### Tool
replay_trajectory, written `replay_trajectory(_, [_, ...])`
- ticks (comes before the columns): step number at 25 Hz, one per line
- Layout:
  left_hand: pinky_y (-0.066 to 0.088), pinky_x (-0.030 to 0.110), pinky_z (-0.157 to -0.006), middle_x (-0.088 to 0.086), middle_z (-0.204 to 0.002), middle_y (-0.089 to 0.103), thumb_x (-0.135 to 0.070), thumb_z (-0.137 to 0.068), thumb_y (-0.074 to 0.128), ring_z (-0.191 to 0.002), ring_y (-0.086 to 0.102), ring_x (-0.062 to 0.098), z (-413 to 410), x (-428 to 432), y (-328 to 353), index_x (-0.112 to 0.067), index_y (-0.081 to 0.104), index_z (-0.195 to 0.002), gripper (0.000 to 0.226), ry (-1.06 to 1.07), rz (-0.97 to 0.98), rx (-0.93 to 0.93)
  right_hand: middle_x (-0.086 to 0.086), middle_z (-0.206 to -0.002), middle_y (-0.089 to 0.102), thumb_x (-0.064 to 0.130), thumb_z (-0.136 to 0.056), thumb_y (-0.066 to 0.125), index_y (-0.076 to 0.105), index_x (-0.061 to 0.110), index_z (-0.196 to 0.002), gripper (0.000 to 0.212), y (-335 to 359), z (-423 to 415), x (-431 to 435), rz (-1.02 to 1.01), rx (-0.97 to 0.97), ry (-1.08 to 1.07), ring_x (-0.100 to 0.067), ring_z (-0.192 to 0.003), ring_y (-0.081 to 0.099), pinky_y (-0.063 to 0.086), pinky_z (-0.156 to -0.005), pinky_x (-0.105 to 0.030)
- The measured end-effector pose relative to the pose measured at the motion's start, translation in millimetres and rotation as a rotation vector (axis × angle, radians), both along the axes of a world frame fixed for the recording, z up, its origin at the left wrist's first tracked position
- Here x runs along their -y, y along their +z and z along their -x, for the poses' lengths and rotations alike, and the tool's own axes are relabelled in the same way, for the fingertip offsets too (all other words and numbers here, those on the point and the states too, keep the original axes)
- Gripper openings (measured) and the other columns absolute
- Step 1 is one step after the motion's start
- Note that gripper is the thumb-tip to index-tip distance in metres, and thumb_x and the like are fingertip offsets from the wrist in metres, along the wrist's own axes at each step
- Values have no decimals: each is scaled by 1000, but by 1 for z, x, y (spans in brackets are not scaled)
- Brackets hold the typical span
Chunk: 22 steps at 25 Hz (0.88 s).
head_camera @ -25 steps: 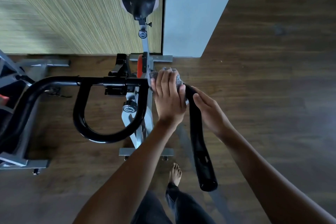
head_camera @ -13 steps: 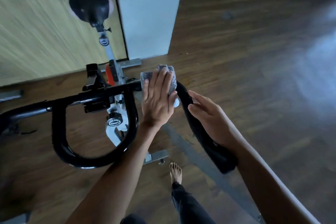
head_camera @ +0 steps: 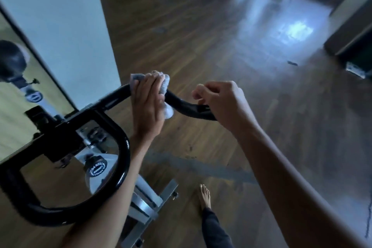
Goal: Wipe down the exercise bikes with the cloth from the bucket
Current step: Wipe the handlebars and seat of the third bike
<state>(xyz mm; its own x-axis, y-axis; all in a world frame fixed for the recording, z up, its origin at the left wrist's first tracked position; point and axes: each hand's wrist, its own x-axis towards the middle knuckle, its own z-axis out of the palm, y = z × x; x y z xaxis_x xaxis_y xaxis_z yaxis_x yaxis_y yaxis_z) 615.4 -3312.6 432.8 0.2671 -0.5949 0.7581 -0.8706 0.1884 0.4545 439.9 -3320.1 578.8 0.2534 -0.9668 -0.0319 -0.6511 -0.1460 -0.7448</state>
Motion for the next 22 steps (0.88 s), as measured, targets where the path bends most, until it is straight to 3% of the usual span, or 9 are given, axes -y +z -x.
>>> replay_trajectory(4, [4, 43, -123, 7, -148, 49, -26, -106, 21, -144, 36, 26, -11, 14, -10, -12, 55, -138, 48, 152, 5, 67, -6, -74, 70, 37, -91, 53, 69, 10, -76, 34, -16, -5, -13, 209, 119, -158, -23, -77, 69, 56, -76, -40])
replay_trajectory(10, [20, 63, -116, 16, -130, 61, -22, -104, 24, -132, 48, 33, 26, 18, -14, 4, 61, -123, 49, -51, 213, -184, 3, -70, 71, 29, -94, 53, 69, 15, -70, 32, -14, -7, -17, 242, 129, -170, -14, -74, 68, 53, -78, -35])
replay_trajectory(15, [23, 66, -113, 23, -133, 56, -27, -106, 22, -134, 44, 38, 63, 7, -17, 9, 59, -123, 54, -149, 237, -326, 7, -75, 72, 27, -94, 54, 71, 19, -75, 27, -13, -9, -14, 266, 94, -164, -9, -78, 67, 52, -80, -30])
replay_trajectory(19, [21, 67, -114, 23, -131, 56, -28, -105, 22, -133, 43, 37, 69, 7, -17, 8, 60, -122, 55, -140, 252, -358, 9, -89, 70, 20, -94, 63, 73, 17, -88, 12, -17, 10, -28, 427, 24, -23, -5, -86, 64, 47, -79, -14])
replay_trajectory(22, [22, 67, -112, 23, -129, 56, -27, -105, 22, -132, 43, 38, 78, 4, -16, 8, 60, -120, 54, -151, 266, -404, 10, -97, 69, 19, -93, 65, 73, 17, -97, 9, -25, 31, -42, 421, 146, 11, -10, -94, 64, 50, -83, -22])
